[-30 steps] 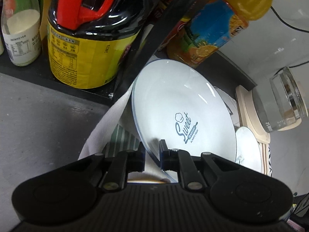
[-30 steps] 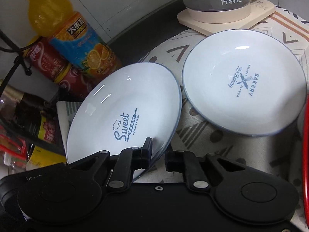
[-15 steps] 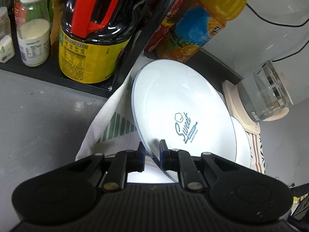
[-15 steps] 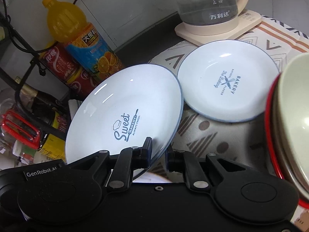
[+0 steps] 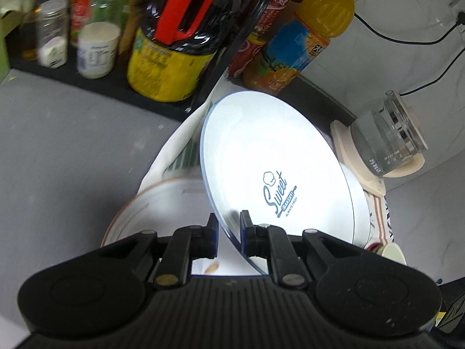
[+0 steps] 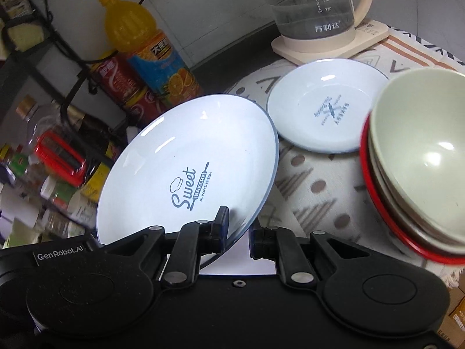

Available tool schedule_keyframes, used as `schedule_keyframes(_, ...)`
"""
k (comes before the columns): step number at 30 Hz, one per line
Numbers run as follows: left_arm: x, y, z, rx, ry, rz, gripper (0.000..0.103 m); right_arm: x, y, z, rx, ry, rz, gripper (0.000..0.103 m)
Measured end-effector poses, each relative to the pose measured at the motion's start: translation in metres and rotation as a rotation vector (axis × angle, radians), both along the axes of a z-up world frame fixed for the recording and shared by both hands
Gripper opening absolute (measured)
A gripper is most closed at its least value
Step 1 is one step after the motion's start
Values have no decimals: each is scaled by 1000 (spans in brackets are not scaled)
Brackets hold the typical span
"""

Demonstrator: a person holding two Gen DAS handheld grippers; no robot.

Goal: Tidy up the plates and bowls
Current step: 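Carry the 'Sweet' plate over the flower-pattern plate and lower it on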

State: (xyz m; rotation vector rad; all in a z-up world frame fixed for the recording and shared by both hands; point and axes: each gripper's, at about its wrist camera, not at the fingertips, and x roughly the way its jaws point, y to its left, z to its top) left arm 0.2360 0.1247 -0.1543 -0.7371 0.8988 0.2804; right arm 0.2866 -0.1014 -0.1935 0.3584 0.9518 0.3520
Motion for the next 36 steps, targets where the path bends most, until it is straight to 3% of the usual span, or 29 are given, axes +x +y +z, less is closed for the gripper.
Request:
schedule_keyframes(17, -75, -27, -14, -33, 44, 75, 13, -59, -25, -11, -16, 22, 75, 13)
schedule_keyframes(36, -92, -39, -26, -51, 118, 123, 13, -74, -30, -20, -69, 27, 121, 13)
